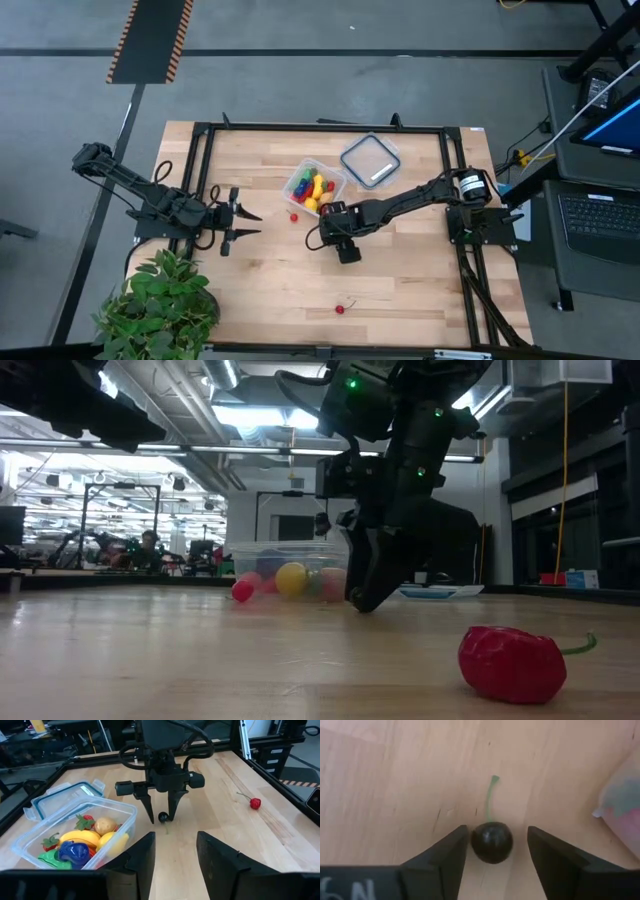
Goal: Pick and placing Produce into tupperware
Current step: Put the black cherry into the transparent container
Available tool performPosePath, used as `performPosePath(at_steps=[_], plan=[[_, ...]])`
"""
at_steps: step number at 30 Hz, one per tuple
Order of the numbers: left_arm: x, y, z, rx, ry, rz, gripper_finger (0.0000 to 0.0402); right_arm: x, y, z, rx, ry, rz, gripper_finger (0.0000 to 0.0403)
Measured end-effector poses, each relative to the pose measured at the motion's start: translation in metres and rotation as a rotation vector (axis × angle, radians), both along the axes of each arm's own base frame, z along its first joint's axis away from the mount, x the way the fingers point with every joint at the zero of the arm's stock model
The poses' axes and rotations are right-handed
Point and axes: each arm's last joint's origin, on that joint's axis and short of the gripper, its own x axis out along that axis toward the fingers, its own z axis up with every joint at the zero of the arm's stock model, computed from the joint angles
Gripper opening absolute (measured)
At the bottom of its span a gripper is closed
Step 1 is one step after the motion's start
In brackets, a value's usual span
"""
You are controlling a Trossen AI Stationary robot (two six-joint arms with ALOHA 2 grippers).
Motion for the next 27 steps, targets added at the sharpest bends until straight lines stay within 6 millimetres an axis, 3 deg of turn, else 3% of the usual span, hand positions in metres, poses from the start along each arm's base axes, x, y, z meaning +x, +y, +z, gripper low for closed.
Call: performPosePath(at_steps=[9,19,27], plan=[[0.000,0.000,0.000,-0.001,-0.001,0.000,0.0131,0.000,0.000,0.000,0.009,0.004,0.005,0.0113],[0.000,0.000,0.000,-0.003,-0.002,0.001,0.0141,0.000,-0.007,0.003,0.141,0.008,-0.046,0.0112],[0.000,0.000,0.001,0.007,-0.007,-0.002,0.0145,-0.001,-0.015,0.035,0.171,-0.077,-0.029,0.0112]])
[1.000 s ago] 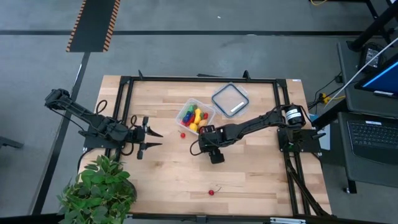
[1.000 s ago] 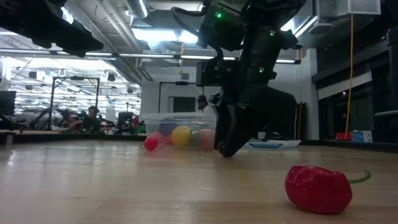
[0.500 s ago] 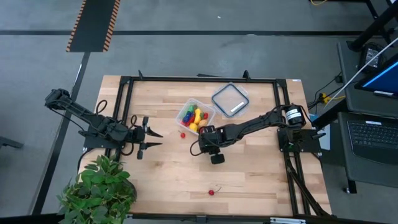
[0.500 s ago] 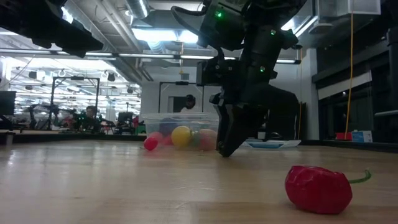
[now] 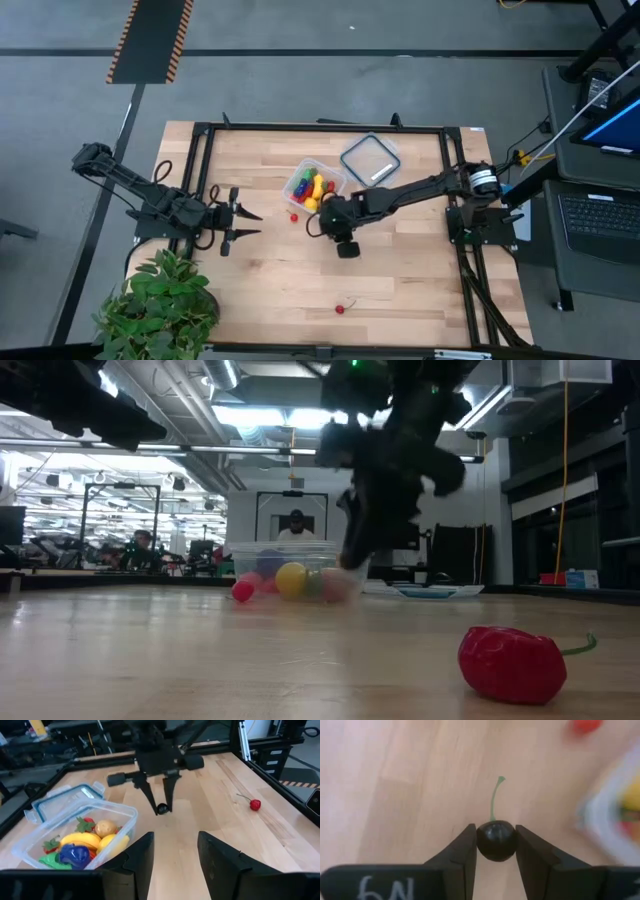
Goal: Pick and placing Produce into tupperware
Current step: Put the black cherry into the transparent container
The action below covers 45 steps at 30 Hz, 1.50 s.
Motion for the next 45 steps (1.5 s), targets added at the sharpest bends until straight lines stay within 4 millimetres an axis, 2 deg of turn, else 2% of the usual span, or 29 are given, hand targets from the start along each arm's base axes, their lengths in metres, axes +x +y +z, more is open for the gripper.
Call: performPosePath(at_steps=[10,15,18,25,35,40,45], plan=[[0.005,0.006,-0.001,0.014,0.000,0.047,0.0124,-0.020,-0.020,0.058,-0.040,-0.183,-0.108,0.0112],[0.011,0.006,-0.005,0.007,0.033,0.018,0.0112,-0.039,-0.028,0.065,-0.030,-0.289,-0.137,0.0112],[0.018,0.005,-0.006,-0.003,0.024,0.010,0.0105,-0.052,-0.030,0.063,-0.007,-0.401,-0.165,0.0112],[0.033,0.004,-0.015,0.003,0.048,0.030,0.0091,-0.082,-0.031,0.043,0.028,-0.646,-0.181,0.0112],[0.050,0.005,-0.021,-0.006,0.016,0.051,0.0073,-0.127,-0.027,0.003,0.090,-0.936,-0.176,0.0112],[0.053,0.008,-0.024,-0.002,0.032,0.063,0.0064,-0.148,-0.024,-0.010,0.172,-0.987,-0.113,0.0112],[0.056,0.009,-0.024,-0.009,0.013,0.075,0.0056,-0.153,-0.026,-0.012,0.138,-1.012,-0.167,0.0112]])
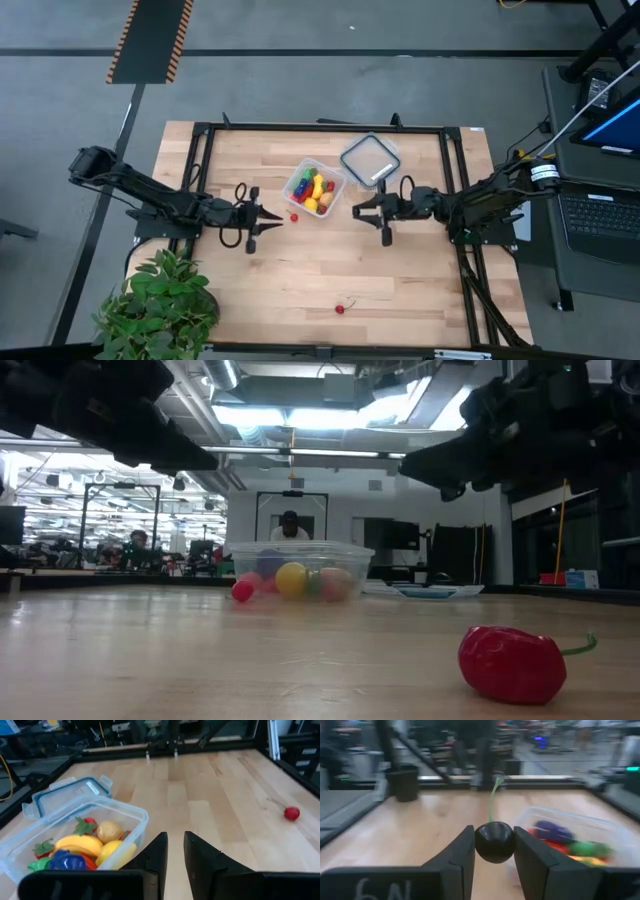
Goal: Pick and placing Produce into tupperware
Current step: Put the black cherry into the transparent container
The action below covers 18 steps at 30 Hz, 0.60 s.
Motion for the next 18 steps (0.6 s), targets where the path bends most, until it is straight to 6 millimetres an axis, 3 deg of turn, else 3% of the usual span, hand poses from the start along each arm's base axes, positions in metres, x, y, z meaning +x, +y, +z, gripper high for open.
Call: performPosePath(at_steps=[9,18], plan=[[0.0016,-0.0006,0.0016,-0.014,-0.026,0.001,0.0040,-0.0004,-0.0059,-0.0009,-0.034,0.010,-0.202,0.0112],[0.0016,-0.0006,0.0015,-0.013,-0.025,0.002,0.0026,-0.0001,-0.0073,-0.0018,-0.021,0.024,-0.253,0.0112]])
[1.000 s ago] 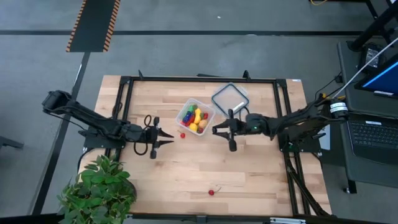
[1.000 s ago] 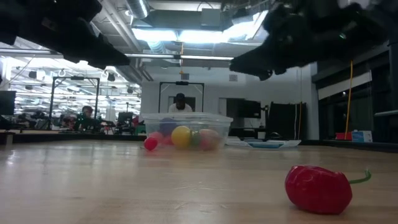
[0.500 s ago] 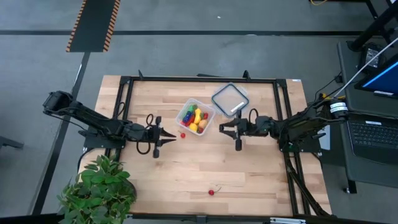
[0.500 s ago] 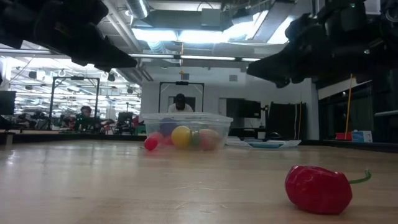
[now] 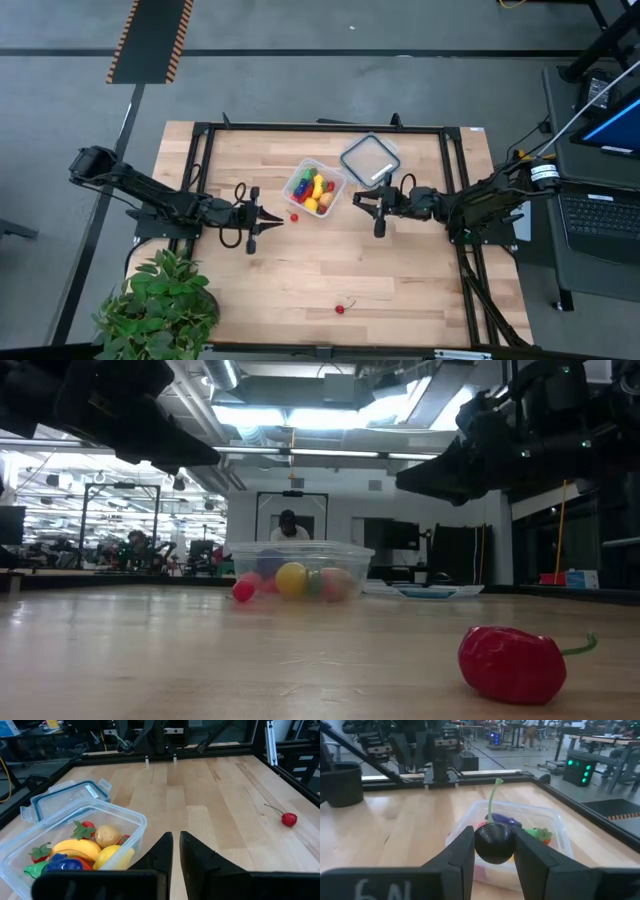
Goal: Pick and placing Produce into tupperware
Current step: Put the black cherry into the transparent container
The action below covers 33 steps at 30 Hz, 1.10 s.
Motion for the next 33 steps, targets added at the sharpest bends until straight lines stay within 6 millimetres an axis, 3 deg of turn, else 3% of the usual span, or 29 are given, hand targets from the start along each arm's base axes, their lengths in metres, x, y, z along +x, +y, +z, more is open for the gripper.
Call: performPosePath(at_steps=[4,10,22,28,33], plan=[[0.000,0.000,0.000,0.000,0.000,0.000,0.0021,0.009,0.000,0.005,-0.025,0.025,0.000,0.0112],[0.000,0.000,0.000,0.000,0.000,0.000,0.0013,0.037,-0.004,0.020,-0.084,0.195,0.091,0.0112],[0.000,0.000,0.000,0.001,0.001,0.000,0.0001,0.072,-0.049,0.061,-0.056,0.434,0.363,0.0112],[0.000,0.000,0.000,0.001,0.001,0.000,0.0010,0.094,-0.071,0.053,-0.007,0.514,0.434,0.0112],[0.000,0.000,0.000,0.001,0.002,0.000,0.0023,0.123,-0.089,0.043,0.024,0.543,0.497,0.0112]])
